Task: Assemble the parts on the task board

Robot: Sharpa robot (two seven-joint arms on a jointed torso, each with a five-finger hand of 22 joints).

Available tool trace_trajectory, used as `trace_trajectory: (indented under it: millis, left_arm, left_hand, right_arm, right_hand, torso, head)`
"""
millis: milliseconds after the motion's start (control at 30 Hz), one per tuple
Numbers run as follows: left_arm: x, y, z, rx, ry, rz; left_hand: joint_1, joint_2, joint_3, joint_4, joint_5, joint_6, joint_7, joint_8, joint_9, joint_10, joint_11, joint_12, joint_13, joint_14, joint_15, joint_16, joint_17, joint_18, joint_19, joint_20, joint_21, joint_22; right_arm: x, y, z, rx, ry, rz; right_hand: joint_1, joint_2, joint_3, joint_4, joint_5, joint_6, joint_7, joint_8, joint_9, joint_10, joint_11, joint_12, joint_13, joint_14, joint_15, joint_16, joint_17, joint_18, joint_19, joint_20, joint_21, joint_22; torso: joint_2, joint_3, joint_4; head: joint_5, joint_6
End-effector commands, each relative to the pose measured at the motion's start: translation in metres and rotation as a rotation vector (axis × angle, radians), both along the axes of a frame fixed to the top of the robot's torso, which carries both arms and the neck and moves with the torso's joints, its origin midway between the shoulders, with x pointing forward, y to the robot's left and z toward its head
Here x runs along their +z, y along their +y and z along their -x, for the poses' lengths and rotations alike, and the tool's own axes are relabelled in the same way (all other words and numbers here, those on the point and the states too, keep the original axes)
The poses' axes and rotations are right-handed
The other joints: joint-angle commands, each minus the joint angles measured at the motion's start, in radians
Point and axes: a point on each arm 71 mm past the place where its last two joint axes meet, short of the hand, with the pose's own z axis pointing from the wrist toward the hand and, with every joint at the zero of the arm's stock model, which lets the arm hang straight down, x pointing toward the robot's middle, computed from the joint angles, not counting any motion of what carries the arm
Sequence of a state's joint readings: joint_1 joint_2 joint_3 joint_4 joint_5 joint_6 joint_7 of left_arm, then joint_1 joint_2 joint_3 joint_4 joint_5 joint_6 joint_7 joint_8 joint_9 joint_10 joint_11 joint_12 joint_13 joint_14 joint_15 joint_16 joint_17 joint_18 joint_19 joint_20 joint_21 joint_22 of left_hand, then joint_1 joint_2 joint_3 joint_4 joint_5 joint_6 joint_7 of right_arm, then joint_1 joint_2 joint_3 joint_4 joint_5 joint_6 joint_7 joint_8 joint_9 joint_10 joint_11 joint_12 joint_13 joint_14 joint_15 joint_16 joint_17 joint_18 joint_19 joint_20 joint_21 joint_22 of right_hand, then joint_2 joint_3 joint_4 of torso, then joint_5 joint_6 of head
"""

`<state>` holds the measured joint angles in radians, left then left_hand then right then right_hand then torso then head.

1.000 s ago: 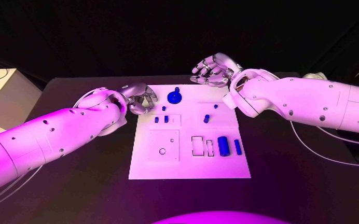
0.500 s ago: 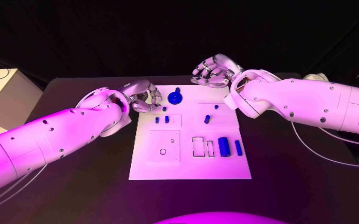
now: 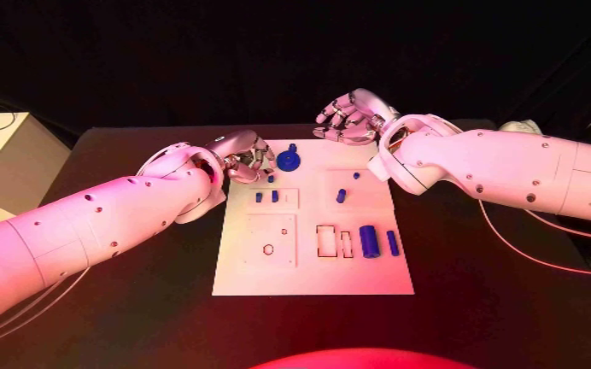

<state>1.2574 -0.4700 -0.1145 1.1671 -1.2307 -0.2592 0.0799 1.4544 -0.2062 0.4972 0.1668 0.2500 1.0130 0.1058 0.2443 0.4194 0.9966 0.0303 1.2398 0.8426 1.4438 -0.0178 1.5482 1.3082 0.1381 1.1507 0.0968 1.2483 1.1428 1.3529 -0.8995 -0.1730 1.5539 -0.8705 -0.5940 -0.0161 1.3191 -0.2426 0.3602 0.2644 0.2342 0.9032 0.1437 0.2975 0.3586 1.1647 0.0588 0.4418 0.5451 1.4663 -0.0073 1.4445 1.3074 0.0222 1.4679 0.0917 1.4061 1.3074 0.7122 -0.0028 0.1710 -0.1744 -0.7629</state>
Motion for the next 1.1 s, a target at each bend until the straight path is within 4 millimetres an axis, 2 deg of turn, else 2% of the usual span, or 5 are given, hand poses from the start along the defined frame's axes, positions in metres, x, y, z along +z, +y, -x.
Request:
trace_trajectory:
  millis: [33, 200, 400, 1100]
  left_arm:
    - [-0.0022, -0.0048, 0.0019, -0.028, 0.021, -0.018]
    - [-0.0033, -0.0077, 0.0021, -0.034, 0.027, -0.024]
    - [-0.0053, -0.0098, 0.0005, -0.031, 0.033, -0.039]
    - [-0.0091, -0.0061, -0.003, -0.015, 0.059, -0.072]
  left_hand:
    - [0.009, 0.006, 0.008, -0.001, 0.001, 0.01, -0.001, 0.006, 0.002, 0.026, -0.003, 0.024, 0.037, 0.012, -0.002, 0.006, 0.045, -0.022, 0.013, 0.0, 0.009, 0.01]
    - [0.009, 0.01, 0.012, -0.004, 0.0, 0.015, -0.002, 0.01, 0.005, 0.056, -0.004, 0.05, 0.077, 0.02, -0.004, 0.008, 0.059, -0.025, 0.024, -0.002, 0.019, 0.022]
    - [0.009, 0.012, 0.014, -0.007, 0.0, 0.016, -0.002, 0.011, 0.006, 0.071, -0.005, 0.063, 0.097, 0.026, -0.005, 0.009, 0.069, -0.027, 0.032, -0.003, 0.026, 0.031]
    - [0.009, 0.013, 0.015, -0.008, 0.0, 0.016, -0.002, 0.011, 0.006, 0.067, -0.005, 0.064, 0.093, 0.029, -0.005, 0.009, 0.075, -0.029, 0.038, -0.003, 0.03, 0.037]
  right_arm:
    - [-0.0003, 0.0023, 0.0005, 0.019, -0.002, 0.012]
    - [-0.0003, 0.0027, 0.0006, 0.02, -0.002, 0.012]
    - [-0.0002, 0.0038, 0.0006, 0.021, -0.003, 0.011]
    - [0.0002, 0.0048, 0.0008, 0.022, -0.008, 0.007]
  right_hand:
    - [-0.001, -0.004, -0.003, -0.004, -0.004, 0.005, -0.002, -0.002, 0.0, 0.006, -0.001, 0.007, 0.004, 0.065, -0.01, 0.004, 0.108, 0.01, 0.054, -0.006, 0.004, 0.207]
    - [-0.001, -0.004, -0.003, -0.004, -0.004, 0.005, -0.002, -0.002, 0.0, 0.006, -0.001, 0.007, 0.004, 0.065, -0.01, 0.004, 0.108, 0.01, 0.054, -0.006, 0.004, 0.207]
    - [-0.002, -0.004, -0.003, -0.004, -0.004, 0.005, -0.003, -0.002, 0.0, 0.005, -0.001, 0.01, 0.006, 0.065, -0.011, 0.004, 0.108, 0.011, 0.053, -0.007, 0.002, 0.207]
    - [-0.004, -0.003, -0.004, -0.003, -0.003, 0.005, -0.003, -0.002, -0.001, 0.003, -0.001, 0.014, 0.011, 0.064, -0.011, 0.003, 0.107, 0.011, 0.053, -0.007, 0.001, 0.207]
  torso:
    - [0.0, 0.0, 0.0002]
    - [0.0, -0.0003, 0.0008]
    - [0.0, -0.0002, 0.0004]
    - [-0.001, -0.0003, 0.001]
  head:
    - [-0.002, 0.0]
    - [-0.002, 0.0]
    - [-0.003, 0.0]
    - [-0.005, -0.004]
